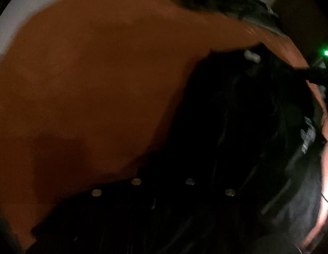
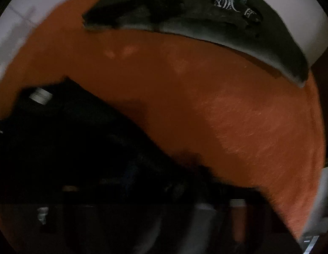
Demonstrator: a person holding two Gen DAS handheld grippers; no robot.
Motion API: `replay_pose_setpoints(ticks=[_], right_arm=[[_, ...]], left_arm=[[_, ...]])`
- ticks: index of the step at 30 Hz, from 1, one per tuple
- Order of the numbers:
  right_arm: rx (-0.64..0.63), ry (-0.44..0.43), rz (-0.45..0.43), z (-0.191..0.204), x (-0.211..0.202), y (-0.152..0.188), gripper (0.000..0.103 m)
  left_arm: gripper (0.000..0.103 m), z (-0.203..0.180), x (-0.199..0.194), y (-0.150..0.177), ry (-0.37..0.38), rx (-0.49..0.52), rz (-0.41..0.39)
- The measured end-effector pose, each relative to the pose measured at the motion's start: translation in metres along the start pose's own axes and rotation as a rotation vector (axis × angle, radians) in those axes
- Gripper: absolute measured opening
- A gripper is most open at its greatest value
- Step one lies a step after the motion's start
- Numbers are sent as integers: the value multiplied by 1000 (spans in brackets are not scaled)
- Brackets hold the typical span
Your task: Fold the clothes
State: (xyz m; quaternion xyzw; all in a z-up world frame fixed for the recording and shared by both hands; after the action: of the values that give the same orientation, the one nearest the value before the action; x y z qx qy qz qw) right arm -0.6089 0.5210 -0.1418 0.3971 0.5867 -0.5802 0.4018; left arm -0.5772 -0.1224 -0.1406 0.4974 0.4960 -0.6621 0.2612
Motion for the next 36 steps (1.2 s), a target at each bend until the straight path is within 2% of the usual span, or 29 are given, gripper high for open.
replay_pose_setpoints(ticks=[3, 5, 6, 8, 9, 10, 11, 12, 13, 14, 15, 16, 18, 19, 20, 22, 27, 28, 29, 30, 31, 34, 35, 36], right_arm=[[18, 32, -46, -9, -9, 4, 5], [30, 53, -77, -16, -15, 7, 5], [37, 64, -93, -19, -18, 8, 5], [49, 85, -124, -25, -24, 11, 6], [65, 79, -113, -28, -22, 10, 6], [84, 68, -93, -31, -17, 9, 7], [103, 57, -73, -33, -13, 8, 7], [137, 31, -67, -39, -14, 8, 14], [176, 7, -66, -46, -13, 7, 24], [209, -8, -73, -55, -16, 7, 30], [241, -22, -83, -63, -21, 8, 37], [254, -31, -92, -71, -26, 8, 40], [266, -46, -109, -86, -35, 8, 40], [258, -51, -113, -91, -39, 10, 40], [244, -55, -116, -95, -42, 12, 40], [216, -81, -113, -95, -41, 10, 40], [158, -97, -59, -87, -31, 16, 40], [152, -93, -47, -86, -26, 17, 40], [148, -86, -35, -84, -20, 17, 40], [143, -77, -33, -84, -16, 18, 35], [137, -66, -33, -83, -13, 19, 8], [158, -70, -83, -90, -24, 24, 6], [171, -70, -87, -94, -25, 25, 6], [183, -70, -83, -97, -24, 25, 6]], left_arm=[[10, 26, -42, -14, -99, -108, -159], [11, 33, -56, -23, -155, -101, -227], [13, 30, -52, -26, -173, -66, -219], [22, 25, -34, -26, -135, -24, -142], [23, 27, -24, -22, -106, -33, -84], [28, 29, -15, -18, -77, -43, -27], [30, 34, -9, -14, -63, -61, 4], [32, 43, -9, -11, -59, -91, -2], [39, 51, -10, -10, -48, -123, -14], [49, 65, -12, -11, -33, -173, -25], [53, 81, -17, -12, -11, -232, -40], [58, 93, -21, -12, 15, -285, -58], [59, 109, -24, -15, 115, -349, -79], [60, 106, -21, -19, 165, -340, -75], [60, 104, -17, -23, 182, -303, -63], [60, 98, -7, -30, 145, -195, -15], [63, 86, 26, -31, 79, -123, 132], [62, 84, 25, -31, 89, -133, 105], [30, 80, 21, -32, 100, -129, 51], [5, 76, 13, -33, 84, -112, -3], [6, 71, 1, -36, 40, -80, -59], [6, 74, -29, -36, -53, -83, -176], [6, 78, -32, -36, -72, -97, -177], [6, 84, -27, -36, -85, -110, -145]])
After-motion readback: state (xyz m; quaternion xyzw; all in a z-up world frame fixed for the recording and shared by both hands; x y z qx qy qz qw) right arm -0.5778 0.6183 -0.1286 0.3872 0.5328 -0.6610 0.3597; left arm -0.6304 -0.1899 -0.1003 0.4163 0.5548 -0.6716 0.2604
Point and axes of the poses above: each gripper's, at about its wrist camera, not at the fingertips, and x roughly the way its jaws point, z to its left, y to its underside, the point moved 4 cm from there along x, roughly the way its jaws point, and after that the axes turned 6 degrees about x, right-handed, at the moved point
